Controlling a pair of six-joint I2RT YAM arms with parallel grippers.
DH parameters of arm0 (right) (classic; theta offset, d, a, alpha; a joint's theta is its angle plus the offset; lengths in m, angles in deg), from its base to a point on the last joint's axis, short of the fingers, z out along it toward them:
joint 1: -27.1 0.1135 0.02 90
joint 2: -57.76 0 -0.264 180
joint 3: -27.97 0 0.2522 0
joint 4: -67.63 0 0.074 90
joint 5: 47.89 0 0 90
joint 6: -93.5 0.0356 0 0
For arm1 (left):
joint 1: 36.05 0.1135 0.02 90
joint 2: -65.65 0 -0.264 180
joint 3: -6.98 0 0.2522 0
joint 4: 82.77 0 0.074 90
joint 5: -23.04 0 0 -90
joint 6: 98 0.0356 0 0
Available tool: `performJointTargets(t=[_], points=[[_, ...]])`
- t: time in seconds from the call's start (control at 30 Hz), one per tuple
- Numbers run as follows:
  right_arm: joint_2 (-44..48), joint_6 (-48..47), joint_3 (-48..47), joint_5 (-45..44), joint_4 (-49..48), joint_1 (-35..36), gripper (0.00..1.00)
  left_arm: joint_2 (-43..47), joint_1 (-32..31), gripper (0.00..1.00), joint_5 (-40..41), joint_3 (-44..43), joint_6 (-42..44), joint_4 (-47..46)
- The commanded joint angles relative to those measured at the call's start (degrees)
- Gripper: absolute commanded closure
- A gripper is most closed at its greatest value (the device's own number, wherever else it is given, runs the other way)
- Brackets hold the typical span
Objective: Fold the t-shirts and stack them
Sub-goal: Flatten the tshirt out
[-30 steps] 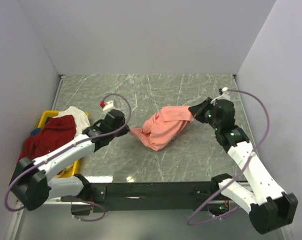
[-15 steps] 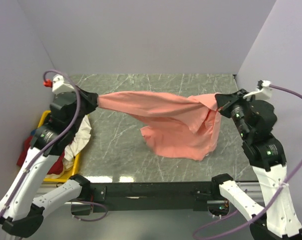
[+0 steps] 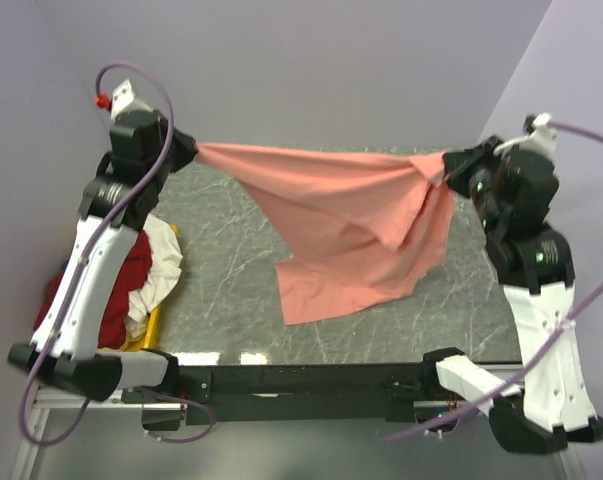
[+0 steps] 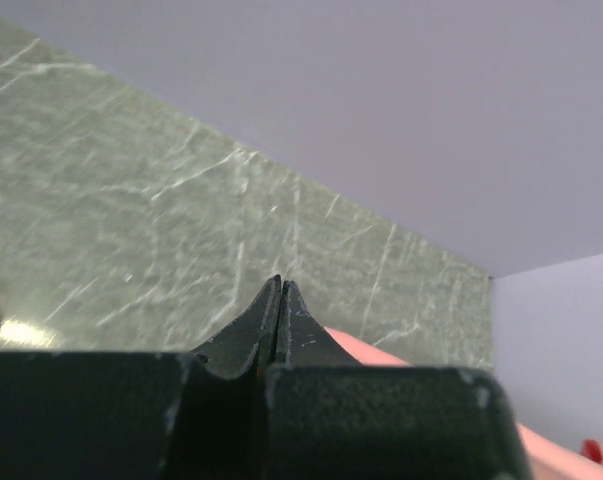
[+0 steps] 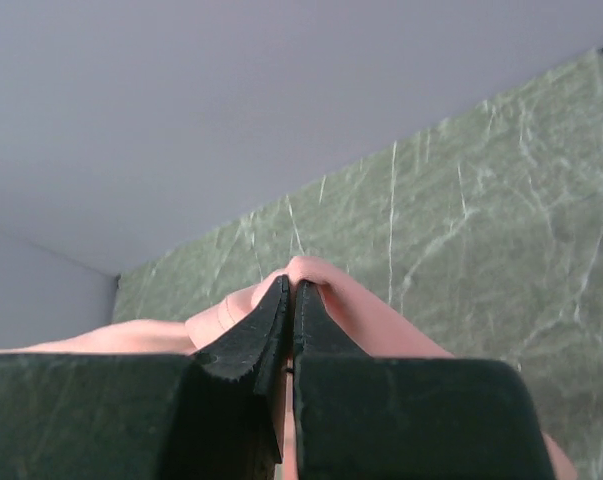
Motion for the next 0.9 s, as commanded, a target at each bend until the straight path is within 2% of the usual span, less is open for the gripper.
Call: performJointTargets(t=[0.0, 0.03, 0.07, 0.17, 0.23, 0.3, 0.37, 0.43, 0.47, 0.5, 0.53, 0.57, 0.6, 0.67, 0.77, 0.8, 0.87], points=[[-4.1, -2.0, -13.2, -2.5, -2.4, -4.6, 1.0, -6.2, 2.4, 1.0, -7.0, -10.2, 0.7, -2.4], [-6.4, -2.1, -16.5, -2.0, -1.5, -5.5, 1.0, -7.6, 2.6, 1.0, -9.0, -14.8, 0.6, -2.2], [-7.5, -2.2, -22.7, -1.6, 0.0, -6.4, 1.0, -10.0, 2.7, 1.0, -10.0, -16.9, 0.5, -2.0], [-9.4, -3.0, -31.2, -2.1, 1.1, -7.4, 1.0, -12.9, 2.7, 1.0, -13.0, -22.6, 0.1, -2.6], [-8.0, -2.8, -31.9, -1.1, 1.0, -7.4, 1.0, -13.7, 3.5, 1.0, -13.5, -25.1, 0.1, -1.9], [-3.7, -1.2, -26.7, 3.0, -0.9, -7.5, 1.0, -13.7, 5.2, 1.0, -14.6, -23.9, 0.0, -1.8], [0.6, 0.6, -14.7, 6.0, -4.4, -7.5, 1.0, -12.0, 9.5, 1.0, -17.5, -20.2, -0.9, -3.1], [8.2, 4.5, -4.0, 12.2, -7.9, -7.5, 1.0, -10.8, 15.0, 1.0, -21.1, -12.3, -1.9, -4.9], [11.0, 5.7, 7.7, 15.5, -12.1, -7.5, 1.0, -10.3, 16.5, 1.0, -24.1, -10.0, -2.5, -6.4], [16.2, 9.2, 13.9, 19.3, -14.1, -7.4, 1.0, -10.5, 16.9, 1.0, -24.9, -5.8, -2.6, -6.9], [18.9, 11.2, 26.8, 22.5, -16.5, -7.3, 0.98, -10.8, 19.8, 1.0, -25.8, -4.1, -2.4, -7.5], [21.4, 14.8, 33.4, 25.3, -23.3, -7.2, 0.81, -12.2, 20.4, 1.0, -27.0, -2.7, -1.8, -8.2], [25.5, 16.5, 39.6, 27.1, -26.4, -6.9, 0.7, -13.5, 20.9, 1.0, -27.3, -1.1, -1.6, -8.1], [27.4, 18.3, 52.6, 29.9, -31.1, -6.5, 0.44, -17.3, 21.3, 0.91, -28.0, -0.6, -0.8, -7.7], [26.5, 15.0, 56.8, 29.4, -28.5, -6.5, 0.34, -18.9, 20.9, 0.78, -31.9, 3.3, -1.6, -10.8], [25.7, 13.8, 56.6, 28.8, -27.5, -6.5, 0.33, -18.3, 19.6, 0.71, -32.6, 4.9, -1.9, -11.9], [25.1, 11.6, 55.8, 26.0, -24.6, -6.4, 0.32, -15.6, 15.7, 0.62, -29.7, 8.4, -0.7, -12.9]])
